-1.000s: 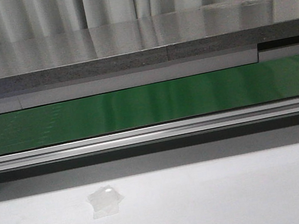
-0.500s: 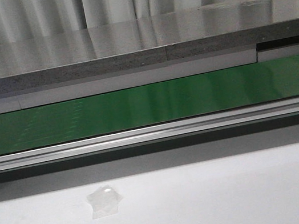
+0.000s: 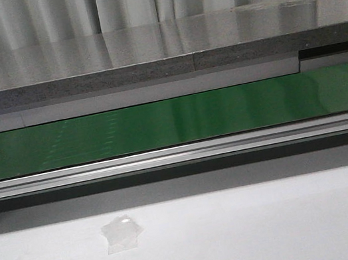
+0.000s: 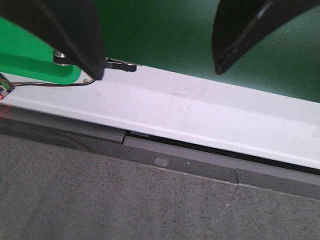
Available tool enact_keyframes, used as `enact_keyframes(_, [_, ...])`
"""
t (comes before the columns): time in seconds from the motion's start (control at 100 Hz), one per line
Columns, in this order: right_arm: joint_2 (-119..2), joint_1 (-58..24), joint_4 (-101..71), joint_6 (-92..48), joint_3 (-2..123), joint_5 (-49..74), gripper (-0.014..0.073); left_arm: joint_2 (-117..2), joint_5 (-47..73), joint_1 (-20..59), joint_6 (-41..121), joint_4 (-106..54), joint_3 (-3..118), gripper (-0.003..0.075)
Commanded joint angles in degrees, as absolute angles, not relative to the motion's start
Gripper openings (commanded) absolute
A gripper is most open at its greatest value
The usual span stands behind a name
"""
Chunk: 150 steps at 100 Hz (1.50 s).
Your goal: Move button from left to right
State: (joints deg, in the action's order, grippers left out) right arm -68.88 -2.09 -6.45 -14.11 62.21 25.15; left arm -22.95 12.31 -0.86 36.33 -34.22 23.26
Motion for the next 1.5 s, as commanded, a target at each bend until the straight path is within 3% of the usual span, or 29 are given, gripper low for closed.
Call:
enact_keyframes(0.0, [-62.6,-3.1,-7.4,-14.1,58.0,17.0,0.0467,-23.5,8.3,-0.4,36.0,-35.3,24.8,-0.0020])
enact_keyframes(0.27, [-45.5,-4.9,-7.5,-14.1,39.1,6.7,0.0467,-23.5,8.3,-0.4,36.0,-35.3,24.8,-0.0020])
enact_keyframes(0.46, [-32.7,-5.0,-7.8,-14.0,29.7,7.5,0.0467,-23.5,8.3,-0.4,36.0,-35.3,24.8,-0.0020])
enact_keyframes(0.66, [-22.8,-5.0,-10.0,-14.0,25.8,13.6,0.0467,-23.5,8.3,-0.4,36.0,-35.3,24.8,-0.0020])
enact_keyframes(0.91, [-19.9,-5.0,-10.1,-14.0,25.5,16.2,0.0456,-23.5,8.3,-0.4,36.0,-35.3,24.8,-0.0020])
enact_keyframes(1.08, [-19.9,-5.0,-10.1,-14.0,25.5,16.1,0.0272,-23.5,8.3,-0.4,36.0,-35.3,24.8,-0.0020])
enact_keyframes(1.28, [-19.9,-5.0,-10.1,-14.0,25.5,15.5,-0.0075,-23.5,8.3,-0.4,36.0,-35.3,24.8,-0.0020])
enact_keyframes(1.49, [-19.9,-5.0,-10.2,-14.0,25.5,15.5,-0.0068,-23.5,8.3,-0.4,36.0,-35.3,24.8,-0.0020])
